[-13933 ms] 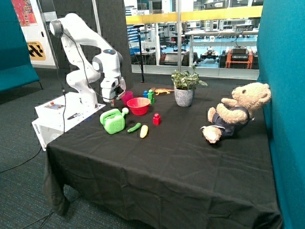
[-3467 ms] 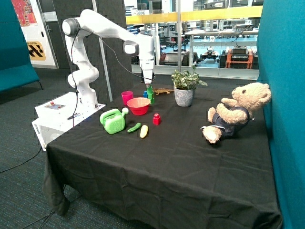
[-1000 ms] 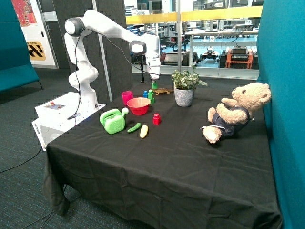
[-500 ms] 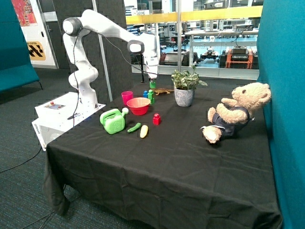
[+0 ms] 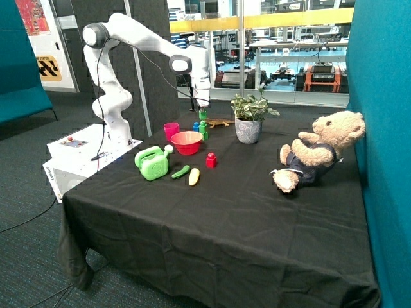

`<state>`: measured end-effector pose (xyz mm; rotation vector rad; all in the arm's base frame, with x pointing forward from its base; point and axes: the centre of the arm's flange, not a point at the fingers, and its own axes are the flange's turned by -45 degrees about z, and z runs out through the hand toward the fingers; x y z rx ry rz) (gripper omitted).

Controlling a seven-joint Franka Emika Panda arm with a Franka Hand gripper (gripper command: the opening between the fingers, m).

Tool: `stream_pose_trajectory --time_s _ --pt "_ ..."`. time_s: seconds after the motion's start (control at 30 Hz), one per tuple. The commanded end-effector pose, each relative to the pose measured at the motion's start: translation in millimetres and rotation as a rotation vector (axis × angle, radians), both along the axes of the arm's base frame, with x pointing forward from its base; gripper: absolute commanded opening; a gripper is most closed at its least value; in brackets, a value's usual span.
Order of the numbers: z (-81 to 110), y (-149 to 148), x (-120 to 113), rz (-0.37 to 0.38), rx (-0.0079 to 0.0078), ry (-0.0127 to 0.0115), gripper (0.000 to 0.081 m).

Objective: Stack green blocks

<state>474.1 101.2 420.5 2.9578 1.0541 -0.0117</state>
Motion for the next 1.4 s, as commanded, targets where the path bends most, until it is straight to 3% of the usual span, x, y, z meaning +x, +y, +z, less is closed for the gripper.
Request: stream_pose_trajectory --time_s 0.0,0.83,1.37 --pt "-10.6 -1.7 -8.1 0.004 0.0040 -0.0065 0.0000" --pt "-12.5 6.5 -10.3 0.022 0.0040 -0.0064 0.0000" --pt "-13.7 -3.2 -4.4 0.013 0.0040 -0.0065 0.0000"
